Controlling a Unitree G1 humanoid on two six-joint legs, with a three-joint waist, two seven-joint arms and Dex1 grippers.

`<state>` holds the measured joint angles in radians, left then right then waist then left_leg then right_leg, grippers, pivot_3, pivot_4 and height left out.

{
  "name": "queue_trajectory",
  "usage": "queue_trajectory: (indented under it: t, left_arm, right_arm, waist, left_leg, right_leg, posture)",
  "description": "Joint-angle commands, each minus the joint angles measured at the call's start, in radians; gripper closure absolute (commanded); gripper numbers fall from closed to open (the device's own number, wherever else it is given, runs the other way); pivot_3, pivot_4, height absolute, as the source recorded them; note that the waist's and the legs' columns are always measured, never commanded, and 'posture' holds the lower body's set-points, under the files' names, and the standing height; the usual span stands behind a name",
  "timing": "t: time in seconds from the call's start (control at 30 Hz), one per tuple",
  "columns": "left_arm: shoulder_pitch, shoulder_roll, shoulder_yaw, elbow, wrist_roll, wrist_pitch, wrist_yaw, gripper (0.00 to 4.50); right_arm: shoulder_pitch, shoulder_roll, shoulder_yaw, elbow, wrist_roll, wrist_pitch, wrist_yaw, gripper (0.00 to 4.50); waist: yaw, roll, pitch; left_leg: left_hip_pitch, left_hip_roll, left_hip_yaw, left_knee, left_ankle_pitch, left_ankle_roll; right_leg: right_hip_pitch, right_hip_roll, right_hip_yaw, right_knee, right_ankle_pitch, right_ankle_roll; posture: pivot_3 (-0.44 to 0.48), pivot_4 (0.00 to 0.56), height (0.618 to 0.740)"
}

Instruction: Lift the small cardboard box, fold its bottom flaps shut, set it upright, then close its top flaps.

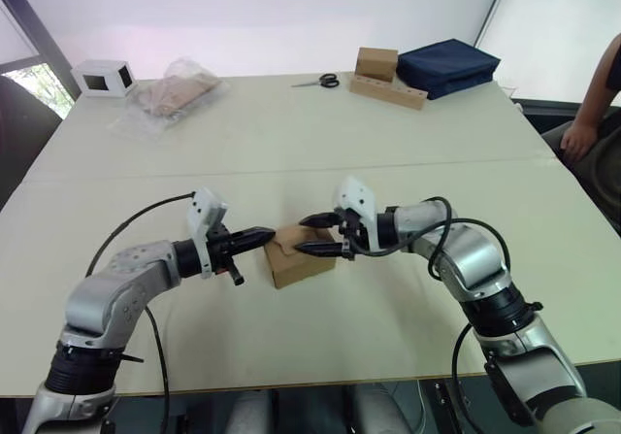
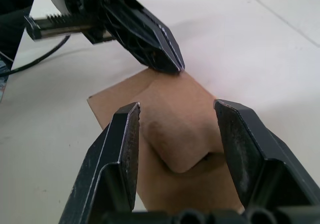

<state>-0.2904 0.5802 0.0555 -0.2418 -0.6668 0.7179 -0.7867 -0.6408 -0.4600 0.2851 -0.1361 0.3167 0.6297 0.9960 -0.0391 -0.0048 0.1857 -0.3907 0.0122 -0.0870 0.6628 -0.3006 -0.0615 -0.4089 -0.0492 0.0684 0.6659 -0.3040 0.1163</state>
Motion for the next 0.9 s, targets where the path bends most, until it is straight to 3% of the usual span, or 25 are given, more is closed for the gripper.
queue_trajectory:
  t: [0.03, 0.33, 0.9]
  left_arm:
    - [-0.016, -0.013, -0.014, 0.023, 0.017, -0.017, -0.008, 4.50]
    - [-0.024, -0.042, -0.016, 0.031, 0.013, -0.013, -0.020, 4.50]
    - [-0.005, -0.008, 0.026, 0.007, -0.001, 0.007, -0.010, 4.50]
  right_arm:
    - [-0.039, -0.027, -0.014, -0.040, -0.016, -0.046, 0.013, 2.12]
    - [-0.058, -0.054, 0.060, 0.044, -0.123, -0.140, 0.034, 2.12]
    - [-0.065, -0.049, 0.035, 0.040, -0.088, -0.155, 0.115, 2.12]
  waist:
    - [0.000, 0.000, 0.000]
    - [-0.002, 0.000, 0.000]
    - [-0.003, 0.000, 0.000]
  left_leg:
    - [0.000, 0.000, 0.000, 0.000, 0.000, 0.000]
    - [0.000, 0.000, 0.000, 0.000, 0.000, 0.000]
    - [0.000, 0.000, 0.000, 0.000, 0.000, 0.000]
  right_leg:
    - [0.000, 0.000, 0.000, 0.000, 0.000, 0.000]
    - [0.000, 0.000, 0.000, 0.000, 0.000, 0.000]
    - [0.000, 0.000, 0.000, 0.000, 0.000, 0.000]
  posture:
    - [0.000, 0.150, 0.740]
    - [0.000, 0.150, 0.740]
    - [0.000, 0.150, 0.740]
